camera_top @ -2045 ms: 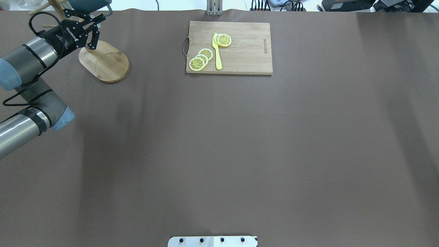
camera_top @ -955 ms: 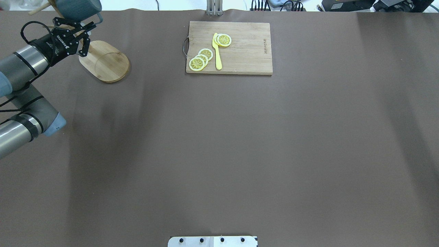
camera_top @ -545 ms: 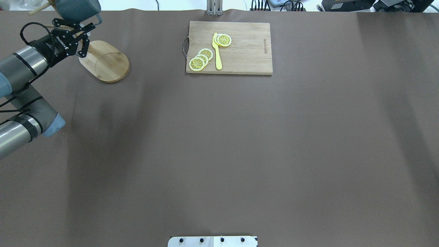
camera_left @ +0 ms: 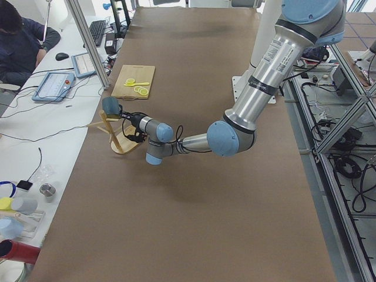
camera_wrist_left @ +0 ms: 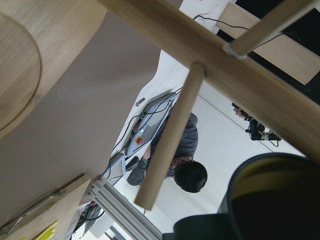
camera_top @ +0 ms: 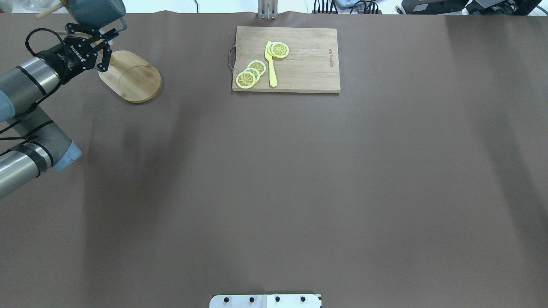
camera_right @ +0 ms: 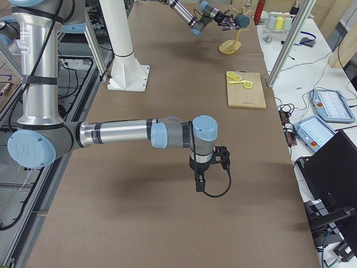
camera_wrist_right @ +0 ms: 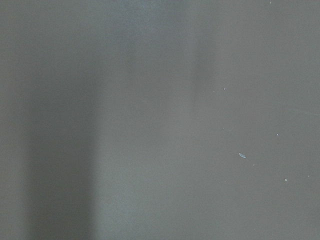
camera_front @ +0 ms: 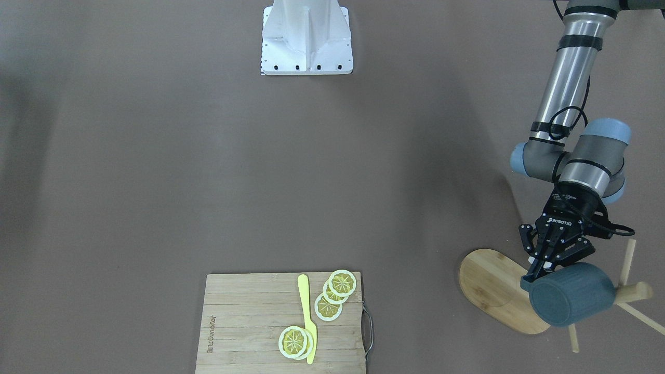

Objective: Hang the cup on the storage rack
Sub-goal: 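Hook the mug handle onto a rack peg with the left gripper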

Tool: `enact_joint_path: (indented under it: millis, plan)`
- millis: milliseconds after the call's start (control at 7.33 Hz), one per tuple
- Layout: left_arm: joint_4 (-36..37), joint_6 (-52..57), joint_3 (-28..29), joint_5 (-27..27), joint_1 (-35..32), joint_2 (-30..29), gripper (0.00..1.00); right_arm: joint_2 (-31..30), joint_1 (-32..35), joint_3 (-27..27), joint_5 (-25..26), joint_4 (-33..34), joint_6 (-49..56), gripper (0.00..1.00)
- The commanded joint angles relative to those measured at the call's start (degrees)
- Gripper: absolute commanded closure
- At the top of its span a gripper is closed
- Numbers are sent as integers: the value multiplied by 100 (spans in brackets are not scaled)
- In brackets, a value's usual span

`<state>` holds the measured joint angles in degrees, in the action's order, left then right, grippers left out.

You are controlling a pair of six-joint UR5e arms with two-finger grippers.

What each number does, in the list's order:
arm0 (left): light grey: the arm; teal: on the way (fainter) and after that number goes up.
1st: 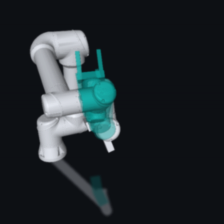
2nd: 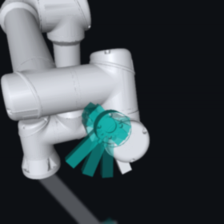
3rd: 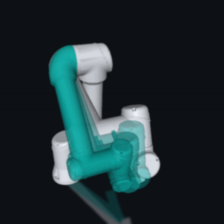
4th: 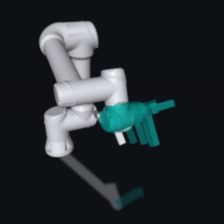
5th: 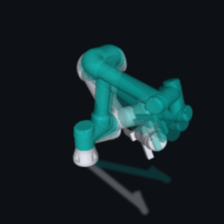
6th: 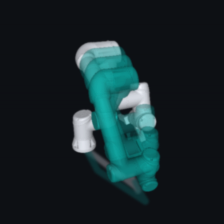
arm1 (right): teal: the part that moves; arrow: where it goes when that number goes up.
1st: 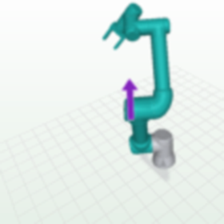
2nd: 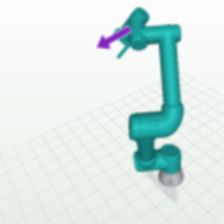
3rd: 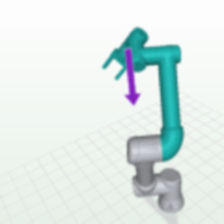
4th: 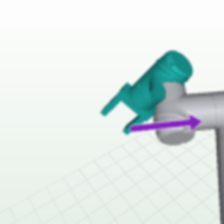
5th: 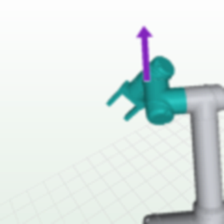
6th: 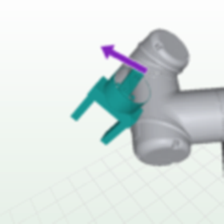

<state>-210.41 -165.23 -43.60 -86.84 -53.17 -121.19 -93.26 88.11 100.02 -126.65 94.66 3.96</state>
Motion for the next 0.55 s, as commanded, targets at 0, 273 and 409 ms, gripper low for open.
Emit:
enact_joint_path:
  millis: [0, 273, 409]
  plan:
    - [0, -9, 1, 0, 0, -1, 100, 0, -5, -9, 0, 0, 0, 0]
    - [0, -1, 1, 18, 0, -1, 91, 0, -5, 0, 0, 0, 0, 0]
    - [0, -1, 1, 114, 17, 8, 79, 0, -5, -9, 0, 0, 0, 0]
